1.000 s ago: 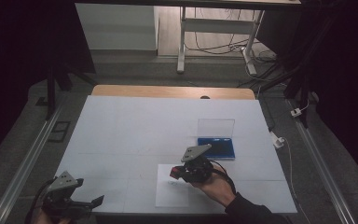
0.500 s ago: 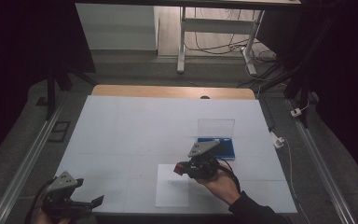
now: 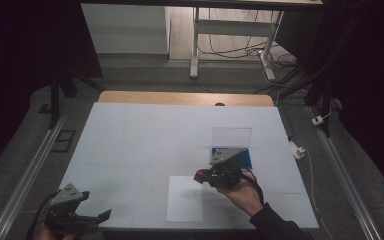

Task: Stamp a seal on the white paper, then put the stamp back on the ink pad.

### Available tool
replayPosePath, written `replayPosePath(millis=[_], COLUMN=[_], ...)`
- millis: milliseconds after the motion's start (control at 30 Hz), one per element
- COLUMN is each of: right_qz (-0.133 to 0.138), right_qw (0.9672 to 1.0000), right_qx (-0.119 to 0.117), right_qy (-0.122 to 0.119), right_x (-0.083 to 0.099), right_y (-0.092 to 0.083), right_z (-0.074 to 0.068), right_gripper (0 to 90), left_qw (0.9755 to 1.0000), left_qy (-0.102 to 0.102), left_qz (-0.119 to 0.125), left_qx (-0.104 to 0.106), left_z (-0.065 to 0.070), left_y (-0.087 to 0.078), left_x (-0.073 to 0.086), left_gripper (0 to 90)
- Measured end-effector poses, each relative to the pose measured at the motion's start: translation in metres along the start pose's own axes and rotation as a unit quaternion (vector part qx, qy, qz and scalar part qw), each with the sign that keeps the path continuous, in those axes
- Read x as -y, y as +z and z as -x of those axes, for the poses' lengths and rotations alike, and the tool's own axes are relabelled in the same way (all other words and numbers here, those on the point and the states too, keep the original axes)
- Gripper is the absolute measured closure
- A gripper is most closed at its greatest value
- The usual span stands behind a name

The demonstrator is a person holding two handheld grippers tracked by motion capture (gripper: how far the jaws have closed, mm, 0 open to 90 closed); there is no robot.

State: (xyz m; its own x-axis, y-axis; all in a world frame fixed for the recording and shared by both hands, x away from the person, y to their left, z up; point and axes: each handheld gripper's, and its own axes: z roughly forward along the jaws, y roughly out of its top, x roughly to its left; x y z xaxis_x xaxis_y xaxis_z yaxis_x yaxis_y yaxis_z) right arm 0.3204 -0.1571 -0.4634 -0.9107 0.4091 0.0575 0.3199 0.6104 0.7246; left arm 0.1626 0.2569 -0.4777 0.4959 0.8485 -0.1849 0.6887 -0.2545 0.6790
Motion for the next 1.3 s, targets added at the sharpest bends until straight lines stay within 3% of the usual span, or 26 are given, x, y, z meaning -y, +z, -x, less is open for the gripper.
replayPosePath(millis=[800,1300], right_qz=[0.013,0.025], right_qw=[0.9984,0.9933], right_qx=[0.051,0.098], right_qy=[0.022,0.056], right_x=[0.006,0.013], right_y=[-0.020,-0.033], right_z=[0.026,0.049], right_gripper=[79.4,79.5], left_qw=[1.0000,1.0000], left_qy=[0.000,0.001], left_qz=[0.001,0.001], left_qx=[0.001,0.001], left_z=[0.000,0.000], left_y=[0.000,0.000], left_x=[0.000,0.000], left_gripper=[3.1,3.0])
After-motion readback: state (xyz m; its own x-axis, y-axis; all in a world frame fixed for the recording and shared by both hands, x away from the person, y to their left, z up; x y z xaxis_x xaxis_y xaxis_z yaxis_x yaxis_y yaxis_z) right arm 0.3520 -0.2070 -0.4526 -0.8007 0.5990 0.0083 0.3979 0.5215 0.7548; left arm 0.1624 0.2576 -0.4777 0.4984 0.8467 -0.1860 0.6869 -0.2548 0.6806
